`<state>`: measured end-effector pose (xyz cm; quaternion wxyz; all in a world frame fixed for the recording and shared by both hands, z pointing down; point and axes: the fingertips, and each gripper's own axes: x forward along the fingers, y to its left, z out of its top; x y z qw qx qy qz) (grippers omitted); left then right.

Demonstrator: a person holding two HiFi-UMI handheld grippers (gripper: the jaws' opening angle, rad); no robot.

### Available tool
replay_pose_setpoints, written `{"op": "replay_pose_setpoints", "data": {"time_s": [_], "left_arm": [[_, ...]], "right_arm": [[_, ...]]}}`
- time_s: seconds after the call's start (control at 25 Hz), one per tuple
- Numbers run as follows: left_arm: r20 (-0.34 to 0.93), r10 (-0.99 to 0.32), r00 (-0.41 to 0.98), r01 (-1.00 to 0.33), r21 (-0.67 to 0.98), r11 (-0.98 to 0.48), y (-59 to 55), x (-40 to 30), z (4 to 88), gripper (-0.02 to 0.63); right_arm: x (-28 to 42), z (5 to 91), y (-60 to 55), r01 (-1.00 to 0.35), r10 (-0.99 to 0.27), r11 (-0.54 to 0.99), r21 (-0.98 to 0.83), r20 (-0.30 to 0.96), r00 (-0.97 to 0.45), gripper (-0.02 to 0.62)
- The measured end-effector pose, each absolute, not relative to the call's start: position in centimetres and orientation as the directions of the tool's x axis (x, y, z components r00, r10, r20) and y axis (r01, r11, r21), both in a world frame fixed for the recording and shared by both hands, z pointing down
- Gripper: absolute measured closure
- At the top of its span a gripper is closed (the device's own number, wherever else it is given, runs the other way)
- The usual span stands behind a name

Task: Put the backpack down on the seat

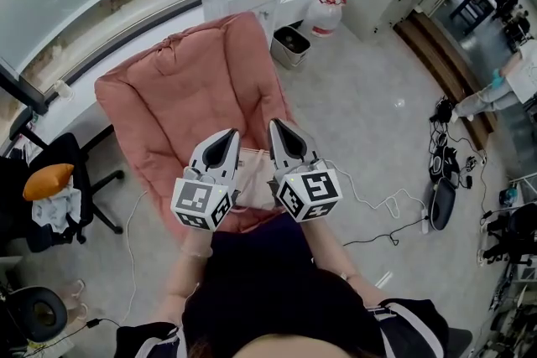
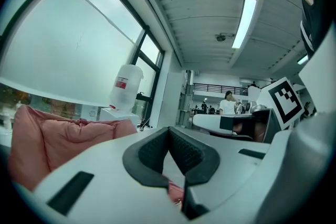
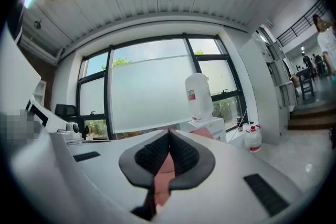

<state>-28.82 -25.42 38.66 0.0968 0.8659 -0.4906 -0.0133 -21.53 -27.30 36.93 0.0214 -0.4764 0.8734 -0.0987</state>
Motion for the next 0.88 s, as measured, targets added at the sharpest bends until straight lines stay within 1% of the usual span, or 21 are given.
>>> {"op": "replay_pose_setpoints", "data": {"time_s": [0.08, 0.36, 0.48, 0.64, 0.88], "left_arm": [[0.074, -0.85, 0.521, -0.844, 0.194, -0.5, -25.4, -28.7, 38.8, 0.589], [0.076, -0.846, 0.528, -0.838, 0.205, -0.505, -25.4, -28.7, 39.2, 0.589], [0.075, -0.84, 0.538, -0.832, 0.209, -0.514, -25.4, -28.2, 39.1, 0.589], [0.062, -0.835, 0.547, -0.817, 0.256, -0.516, -25.3, -28.3, 39.2, 0.589], [0.063, -0.841, 0.538, -0.823, 0.255, -0.507, -25.2, -28.8, 39.5, 0.589]], "right_arm": [[-21.8, 37.0, -27.1, -0.827, -0.831, 0.537, -0.164, 0.065, -0.552, 0.563], [-22.6, 37.6, -26.6, -0.819, -0.818, 0.555, -0.144, 0.083, -0.569, 0.563], [-22.3, 37.6, -26.7, -0.819, -0.817, 0.556, -0.143, 0.086, -0.57, 0.565], [-22.5, 37.8, -26.5, -0.819, -0.817, 0.556, -0.139, 0.091, -0.57, 0.563], [-22.7, 38.3, -26.2, -0.82, -0.817, 0.554, -0.142, 0.097, -0.568, 0.565]]}}
